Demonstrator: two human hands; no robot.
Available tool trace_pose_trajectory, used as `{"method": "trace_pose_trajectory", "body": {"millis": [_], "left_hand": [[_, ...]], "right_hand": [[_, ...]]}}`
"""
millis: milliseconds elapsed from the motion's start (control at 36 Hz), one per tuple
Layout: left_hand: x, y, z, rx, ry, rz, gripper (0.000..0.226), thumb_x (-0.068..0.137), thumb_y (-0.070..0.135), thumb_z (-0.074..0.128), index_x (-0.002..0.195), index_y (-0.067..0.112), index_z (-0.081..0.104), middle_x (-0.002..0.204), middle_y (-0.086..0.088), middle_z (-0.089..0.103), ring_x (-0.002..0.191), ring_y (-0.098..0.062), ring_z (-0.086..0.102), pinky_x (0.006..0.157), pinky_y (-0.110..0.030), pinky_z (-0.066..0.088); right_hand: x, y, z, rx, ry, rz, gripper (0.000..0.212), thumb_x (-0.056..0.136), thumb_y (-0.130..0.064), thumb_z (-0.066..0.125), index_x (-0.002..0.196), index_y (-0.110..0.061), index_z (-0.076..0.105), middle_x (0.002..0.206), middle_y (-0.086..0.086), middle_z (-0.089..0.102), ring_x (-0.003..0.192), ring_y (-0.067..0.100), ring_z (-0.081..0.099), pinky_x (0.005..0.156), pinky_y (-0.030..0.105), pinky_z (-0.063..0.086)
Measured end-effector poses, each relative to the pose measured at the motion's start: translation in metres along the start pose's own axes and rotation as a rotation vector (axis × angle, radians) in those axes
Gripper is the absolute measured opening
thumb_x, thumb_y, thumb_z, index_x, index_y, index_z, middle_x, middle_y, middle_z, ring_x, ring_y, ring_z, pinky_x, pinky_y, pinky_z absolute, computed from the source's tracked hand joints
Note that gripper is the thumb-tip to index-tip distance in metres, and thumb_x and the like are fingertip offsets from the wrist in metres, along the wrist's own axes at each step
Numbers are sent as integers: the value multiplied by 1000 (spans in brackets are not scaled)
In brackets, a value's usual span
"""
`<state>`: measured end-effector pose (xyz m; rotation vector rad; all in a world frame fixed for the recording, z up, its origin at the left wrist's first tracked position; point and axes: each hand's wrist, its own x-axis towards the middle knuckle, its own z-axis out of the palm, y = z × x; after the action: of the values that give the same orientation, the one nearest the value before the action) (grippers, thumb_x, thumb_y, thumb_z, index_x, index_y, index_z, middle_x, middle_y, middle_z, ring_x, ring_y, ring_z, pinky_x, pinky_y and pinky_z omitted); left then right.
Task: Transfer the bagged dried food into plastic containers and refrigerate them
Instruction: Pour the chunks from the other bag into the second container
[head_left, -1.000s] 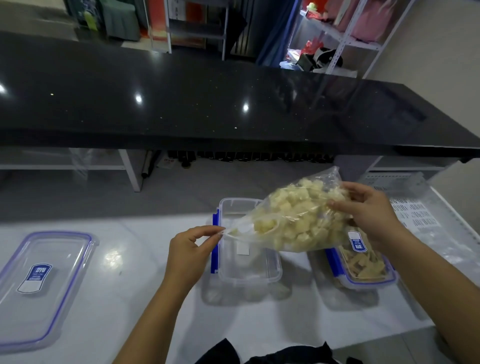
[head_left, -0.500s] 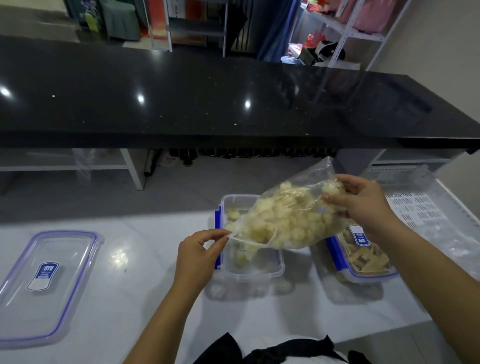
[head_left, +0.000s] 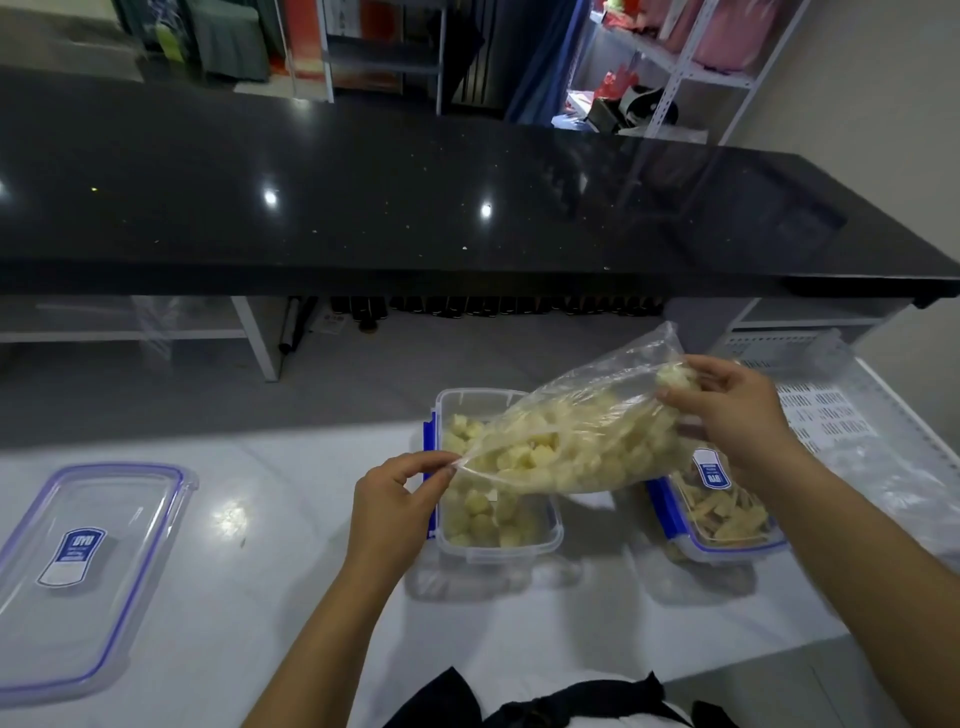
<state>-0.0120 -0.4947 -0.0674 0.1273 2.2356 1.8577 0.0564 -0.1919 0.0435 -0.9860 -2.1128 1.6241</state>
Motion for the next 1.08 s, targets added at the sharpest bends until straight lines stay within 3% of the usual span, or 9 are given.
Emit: {"method": "trace_pose_trajectory", "body": {"millis": [167, 361, 639, 722, 806, 917, 972, 1083], "left_hand": [[0, 5, -1, -1, -12, 12, 11, 89, 23, 71, 92, 34, 74, 99, 19, 68, 92, -3, 65, 62, -9, 53], [1, 1, 0, 8, -7, 7, 12, 89, 25, 70, 99, 27, 76, 105, 12, 70, 98, -6, 64, 61, -8, 53], [0, -6, 1, 51, -10, 4, 18, 89, 27, 71, 104, 22, 78, 113, 5, 71, 107, -17, 64, 71, -16, 58], [0, -5, 1, 34, -5, -8, 17, 88, 27, 71, 103, 23, 77, 113, 5, 71, 106, -16, 64, 74, -24, 61], [-2, -4, 0, 22, 3, -1, 11, 89, 24, 70, 98, 29, 76, 108, 10, 70, 100, -8, 64, 72, -20, 59], [-2, -3, 0, 19, 13, -15, 15, 89, 26, 71, 102, 24, 78, 111, 7, 71, 103, -14, 65, 77, -27, 61], [-2, -3, 0, 32, 19, -13, 16, 89, 26, 71, 103, 23, 78, 112, 7, 71, 101, -12, 64, 74, -21, 58], [-1, -4, 1, 27, 9, -14, 17, 89, 25, 71, 104, 22, 78, 111, 5, 71, 102, -14, 65, 79, -31, 62]], "right_hand": [[-3, 1, -1, -1, -22, 10, 55, 76, -1, 79, 126, -13, 60, 112, 7, 68, 97, 27, 70, 80, 44, 59], [-4, -6, -5, -4, -22, -2, 48, 77, 0, 79, 119, -15, 63, 108, 5, 68, 96, 26, 70, 81, 46, 59], [-9, -18, 1, -70, -66, -67, 47, 77, 5, 77, 117, -16, 63, 98, -1, 68, 89, 20, 68, 83, 42, 58], [-6, -18, 1, -54, -51, -72, 49, 75, 6, 78, 117, -15, 65, 101, 4, 70, 93, 24, 69, 84, 43, 58], [-4, -18, 3, -103, -67, -79, 53, 73, 5, 80, 121, -13, 65, 105, 8, 71, 94, 25, 70, 86, 46, 58], [-2, -20, 2, -70, -42, -93, 50, 72, 3, 81, 116, -19, 67, 102, 4, 71, 94, 24, 70, 87, 46, 57], [-3, -22, 4, -118, -65, -115, 48, 72, 2, 81, 112, -21, 68, 103, 6, 72, 94, 25, 71, 85, 45, 58], [-2, -24, 6, -81, -68, -128, 44, 73, 3, 79, 106, -25, 69, 98, 3, 73, 90, 24, 73, 78, 38, 59]]}}
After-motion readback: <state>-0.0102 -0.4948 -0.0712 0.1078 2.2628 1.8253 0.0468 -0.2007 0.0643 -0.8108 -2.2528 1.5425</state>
